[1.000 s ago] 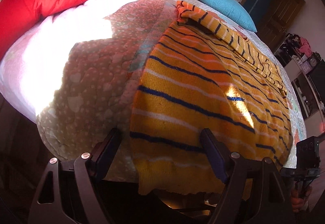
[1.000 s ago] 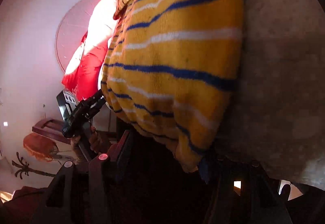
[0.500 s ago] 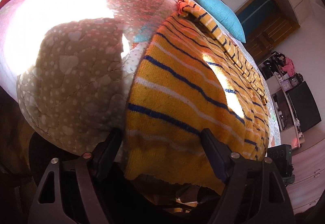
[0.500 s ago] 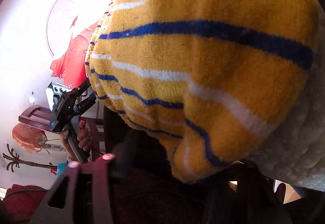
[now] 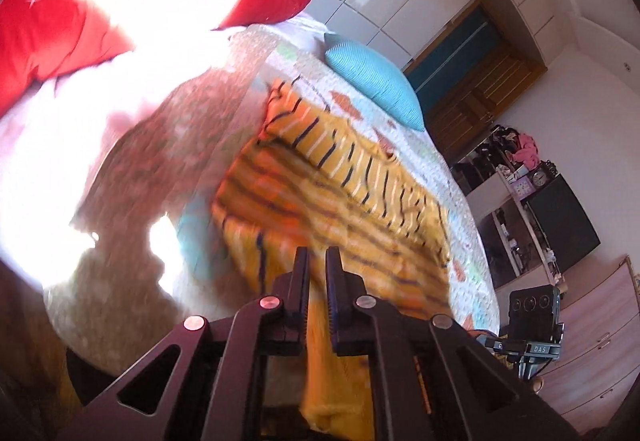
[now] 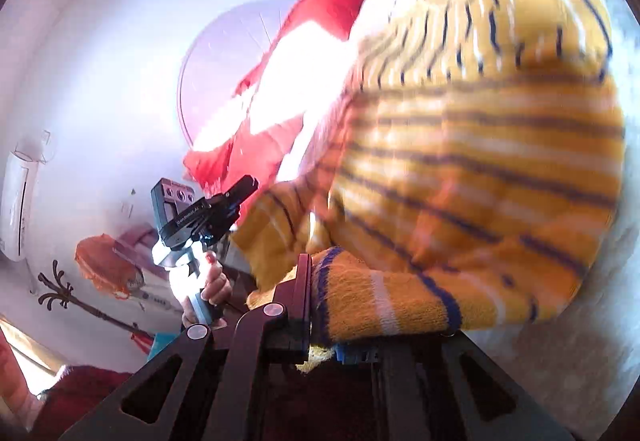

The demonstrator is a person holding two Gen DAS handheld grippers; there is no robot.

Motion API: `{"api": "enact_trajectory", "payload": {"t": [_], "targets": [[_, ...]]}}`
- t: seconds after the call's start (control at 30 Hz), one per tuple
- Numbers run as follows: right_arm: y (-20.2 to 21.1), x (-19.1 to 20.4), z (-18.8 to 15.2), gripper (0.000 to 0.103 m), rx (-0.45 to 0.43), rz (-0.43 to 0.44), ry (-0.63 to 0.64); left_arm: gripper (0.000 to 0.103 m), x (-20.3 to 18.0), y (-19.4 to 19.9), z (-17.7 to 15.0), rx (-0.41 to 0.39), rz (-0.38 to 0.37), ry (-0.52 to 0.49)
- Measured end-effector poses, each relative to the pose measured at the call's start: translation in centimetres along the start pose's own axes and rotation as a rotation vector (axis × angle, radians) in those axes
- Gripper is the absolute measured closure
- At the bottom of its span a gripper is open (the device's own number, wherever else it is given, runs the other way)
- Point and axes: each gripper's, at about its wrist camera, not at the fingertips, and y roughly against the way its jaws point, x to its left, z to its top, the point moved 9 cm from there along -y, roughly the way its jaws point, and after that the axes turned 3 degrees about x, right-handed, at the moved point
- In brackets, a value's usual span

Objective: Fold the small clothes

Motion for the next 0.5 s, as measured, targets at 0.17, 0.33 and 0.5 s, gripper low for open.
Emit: {"api": "enact_trajectory", "payload": {"t": [0.17, 0.33, 0.5], "targets": [[4.2, -6.2, 11.2, 0.091, -0.218, -0.219, -0.064, 0.094, -4.2, -5.2, 10.7, -0.082, 0.04, -0.026], [5.2, -14.3, 12.7, 0.065, -0.212, -0.386, -0.217, 0.039, -6.5, -7.5, 11.0, -0.072, 0.065, -0.108], [7.2, -13.2, 9.6, 0.056, -0.217, -0.407, -0.144, 0.029, -4.8, -7.6, 5.4, 0.007, 0.153, -0.238]]}}
